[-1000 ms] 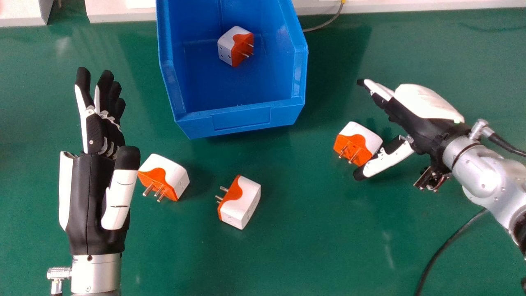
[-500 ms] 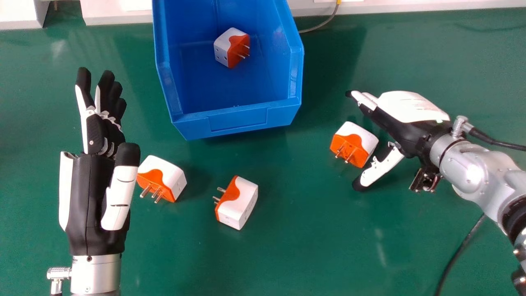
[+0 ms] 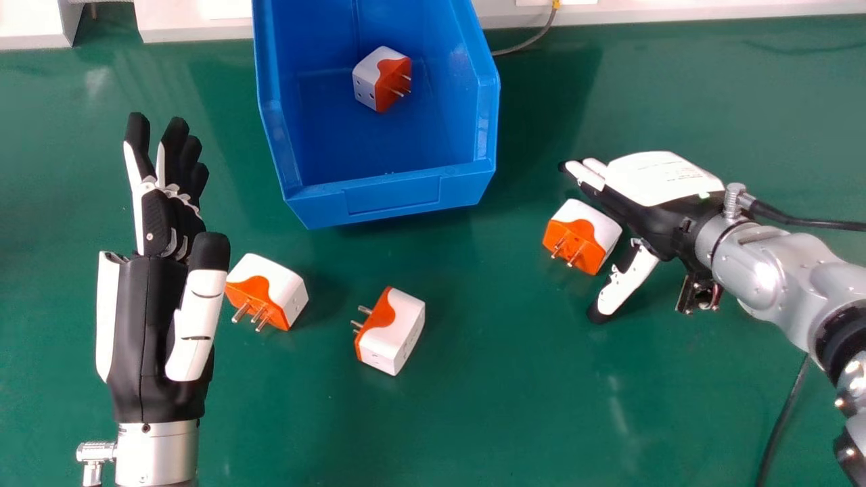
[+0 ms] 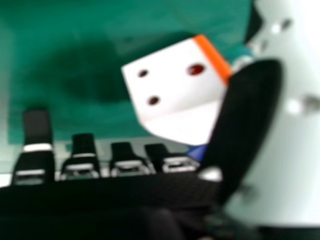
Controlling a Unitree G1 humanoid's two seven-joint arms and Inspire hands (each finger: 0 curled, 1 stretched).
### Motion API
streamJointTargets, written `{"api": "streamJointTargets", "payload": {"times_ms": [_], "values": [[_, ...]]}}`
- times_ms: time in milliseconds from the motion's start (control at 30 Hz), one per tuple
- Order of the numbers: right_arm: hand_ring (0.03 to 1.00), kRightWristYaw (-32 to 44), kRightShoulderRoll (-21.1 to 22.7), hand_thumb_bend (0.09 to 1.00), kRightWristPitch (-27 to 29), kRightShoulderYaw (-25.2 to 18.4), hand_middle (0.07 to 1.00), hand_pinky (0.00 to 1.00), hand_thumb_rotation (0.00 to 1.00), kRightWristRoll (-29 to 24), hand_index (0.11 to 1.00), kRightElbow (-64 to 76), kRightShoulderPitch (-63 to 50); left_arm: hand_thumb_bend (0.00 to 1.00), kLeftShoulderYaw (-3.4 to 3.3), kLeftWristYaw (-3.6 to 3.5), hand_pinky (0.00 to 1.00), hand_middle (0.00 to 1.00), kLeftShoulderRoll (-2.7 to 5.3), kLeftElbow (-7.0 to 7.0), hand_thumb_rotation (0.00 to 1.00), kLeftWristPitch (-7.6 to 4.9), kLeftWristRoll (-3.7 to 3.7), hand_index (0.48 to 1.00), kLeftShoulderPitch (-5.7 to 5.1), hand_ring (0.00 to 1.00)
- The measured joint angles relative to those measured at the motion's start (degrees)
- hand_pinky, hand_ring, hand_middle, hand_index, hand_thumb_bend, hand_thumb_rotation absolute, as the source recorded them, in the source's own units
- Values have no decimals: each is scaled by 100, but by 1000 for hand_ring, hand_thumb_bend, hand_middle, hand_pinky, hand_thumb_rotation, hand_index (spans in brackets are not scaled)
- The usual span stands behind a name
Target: Pick all objects and put in blue box
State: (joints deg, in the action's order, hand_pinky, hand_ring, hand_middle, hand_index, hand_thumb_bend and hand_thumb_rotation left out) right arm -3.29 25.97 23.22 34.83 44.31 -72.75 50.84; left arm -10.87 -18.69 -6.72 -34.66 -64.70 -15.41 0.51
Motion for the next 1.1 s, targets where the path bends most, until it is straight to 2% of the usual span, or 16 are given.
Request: {"api": "streamJointTargets", "payload": {"times_ms": [267,433,533,633,700,800,967,1100], "values": [[947,-319,-158,1000,-199,27,1000,764,323,-4,1000,-110,-7,583,0,10,1000,1000,0,21,825,1,10,1000,-12,1000],[946,-587,-271,1000,-337,174,1000,743,332,63,1000,-142,-15,569,2,29,1000,1000,9,34,825,1,91,1000,-13,1000],[943,-699,-332,1000,-488,287,1000,723,335,114,1000,-156,-5,557,1,36,1000,1000,18,39,822,1,115,1000,-21,1000],[939,-725,-390,1000,-612,382,999,718,337,127,1000,-167,24,544,0,68,1000,1000,30,51,820,1,135,1000,-37,1000],[934,-717,-412,1000,-643,416,992,718,338,125,1000,-173,37,539,1,114,1000,1000,49,87,819,3,145,1000,-62,1000],[924,-707,-427,1000,-635,414,980,714,335,110,998,-177,38,537,-1,147,1000,1000,51,148,818,5,182,1000,-107,1000],[861,-767,-399,1000,-473,394,924,690,294,93,961,-183,22,530,-1,188,1000,1000,52,163,817,5,195,1000,-139,1000],[716,-974,-405,963,-275,299,791,593,165,36,831,-213,-46,522,-2,246,1000,1000,53,163,814,5,206,1000,-147,1000]]}}
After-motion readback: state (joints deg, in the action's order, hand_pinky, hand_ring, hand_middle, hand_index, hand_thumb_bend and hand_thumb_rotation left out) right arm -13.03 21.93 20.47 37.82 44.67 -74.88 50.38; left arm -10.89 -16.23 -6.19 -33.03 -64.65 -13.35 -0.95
